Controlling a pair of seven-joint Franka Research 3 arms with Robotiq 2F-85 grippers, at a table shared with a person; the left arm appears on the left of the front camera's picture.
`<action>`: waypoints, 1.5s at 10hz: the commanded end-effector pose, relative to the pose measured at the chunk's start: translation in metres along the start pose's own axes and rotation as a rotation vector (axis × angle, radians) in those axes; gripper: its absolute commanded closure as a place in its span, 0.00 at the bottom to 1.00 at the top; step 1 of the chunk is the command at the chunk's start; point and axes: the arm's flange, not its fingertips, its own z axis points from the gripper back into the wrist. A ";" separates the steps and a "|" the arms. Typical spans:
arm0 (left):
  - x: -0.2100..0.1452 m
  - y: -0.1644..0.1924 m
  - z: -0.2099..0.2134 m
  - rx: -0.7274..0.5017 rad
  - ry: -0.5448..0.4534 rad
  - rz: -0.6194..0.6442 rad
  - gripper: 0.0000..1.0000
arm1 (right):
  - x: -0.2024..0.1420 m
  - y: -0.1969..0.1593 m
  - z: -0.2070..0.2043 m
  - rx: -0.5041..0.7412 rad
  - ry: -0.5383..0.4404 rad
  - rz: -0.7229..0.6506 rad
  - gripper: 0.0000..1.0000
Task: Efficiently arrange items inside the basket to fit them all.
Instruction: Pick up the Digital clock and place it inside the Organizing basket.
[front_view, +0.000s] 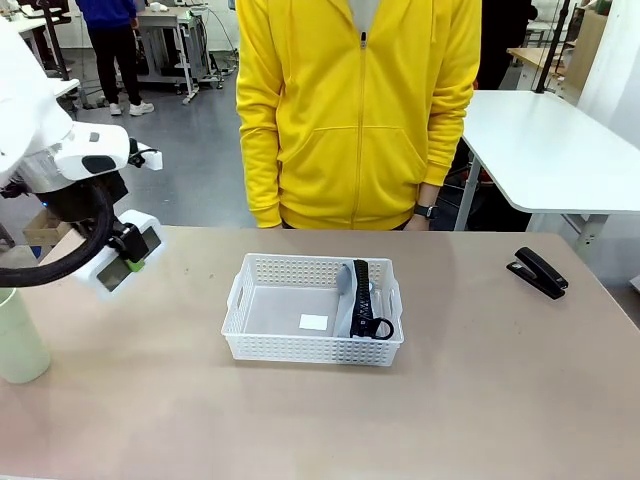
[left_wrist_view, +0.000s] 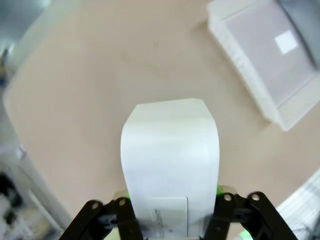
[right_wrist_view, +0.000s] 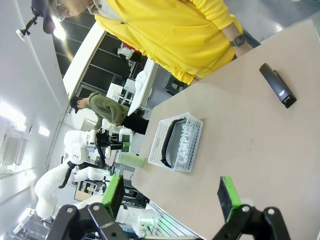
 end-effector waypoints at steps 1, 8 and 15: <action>-0.008 0.002 0.006 0.001 0.079 0.141 0.50 | 0.003 0.000 0.000 0.020 -0.018 0.026 0.00; 0.001 -0.021 0.008 -0.038 0.054 0.096 0.48 | 0.003 0.000 0.000 0.020 -0.018 0.026 0.00; 0.091 -0.174 -0.060 -0.057 0.011 -0.186 0.48 | 0.003 0.000 0.000 0.020 -0.018 0.026 0.00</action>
